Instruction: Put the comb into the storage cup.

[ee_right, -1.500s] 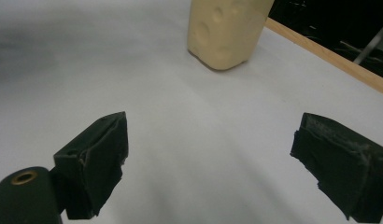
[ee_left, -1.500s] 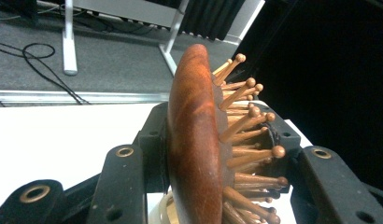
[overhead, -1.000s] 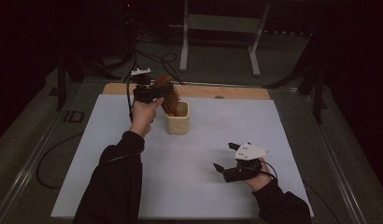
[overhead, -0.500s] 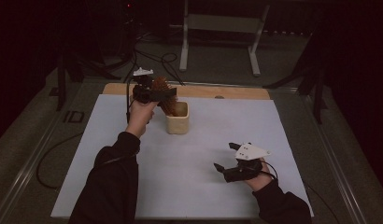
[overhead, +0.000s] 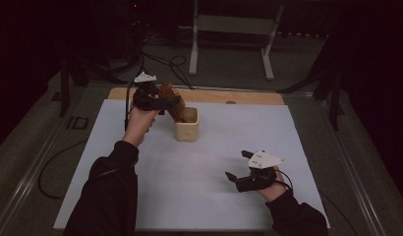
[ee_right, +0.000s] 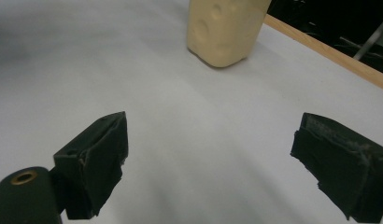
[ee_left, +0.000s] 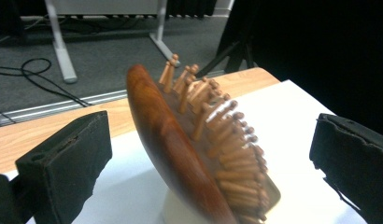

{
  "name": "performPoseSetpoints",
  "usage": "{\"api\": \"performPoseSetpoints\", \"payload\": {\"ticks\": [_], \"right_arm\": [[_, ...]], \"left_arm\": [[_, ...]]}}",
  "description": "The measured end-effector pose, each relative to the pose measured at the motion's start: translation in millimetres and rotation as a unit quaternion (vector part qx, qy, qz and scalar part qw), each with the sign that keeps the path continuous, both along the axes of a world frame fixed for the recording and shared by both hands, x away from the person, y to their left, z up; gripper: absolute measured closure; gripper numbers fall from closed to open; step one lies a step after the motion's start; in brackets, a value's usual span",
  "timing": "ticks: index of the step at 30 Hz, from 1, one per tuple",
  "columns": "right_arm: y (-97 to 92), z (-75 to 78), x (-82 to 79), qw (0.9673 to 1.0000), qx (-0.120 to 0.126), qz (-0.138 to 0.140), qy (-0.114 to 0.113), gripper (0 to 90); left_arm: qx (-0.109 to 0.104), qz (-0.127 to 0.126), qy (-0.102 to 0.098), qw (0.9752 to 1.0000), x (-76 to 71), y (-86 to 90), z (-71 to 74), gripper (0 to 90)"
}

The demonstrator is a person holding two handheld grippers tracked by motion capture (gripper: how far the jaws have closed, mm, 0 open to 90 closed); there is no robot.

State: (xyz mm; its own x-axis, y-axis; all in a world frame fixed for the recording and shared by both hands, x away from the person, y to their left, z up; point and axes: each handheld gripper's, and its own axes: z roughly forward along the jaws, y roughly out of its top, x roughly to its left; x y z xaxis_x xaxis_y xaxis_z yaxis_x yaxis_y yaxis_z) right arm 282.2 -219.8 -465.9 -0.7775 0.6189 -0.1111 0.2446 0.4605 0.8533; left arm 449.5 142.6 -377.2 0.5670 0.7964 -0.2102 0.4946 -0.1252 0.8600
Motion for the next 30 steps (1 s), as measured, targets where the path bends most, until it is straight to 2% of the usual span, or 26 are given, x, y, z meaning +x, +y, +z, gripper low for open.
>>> {"api": "performPoseSetpoints", "payload": {"ticks": [3,8,13,23,30], "right_arm": [[-0.5,-0.2,-1.0,1.0,0.0,-0.001,-0.001,9.7],[-3.3,-0.6,-2.0,1.0,0.003,-0.004,0.0,9.7],[-6.1,-0.9,-2.8,0.9999,0.007,-0.007,0.0,9.7],[-7.7,-3.4,-6.1,0.9999,0.006,-0.011,0.0,9.7],[-11.1,-4.9,-7.5,0.9999,0.008,-0.014,0.002,9.7]], "left_arm": [[0.008,-0.007,-0.005,0.9999,-3.2,0.9,0.6,0.0],[0.007,-0.02,-0.012,0.9997,-8.0,5.3,3.1,0.0],[0.009,-0.029,-0.009,0.9995,-12.7,8.8,3.1,0.0],[0.031,-0.047,-0.019,0.9982,-26.0,14.9,-1.9,0.0],[0.023,-0.056,-0.031,0.9977,-36.9,21.1,-3.3,0.0]]}}
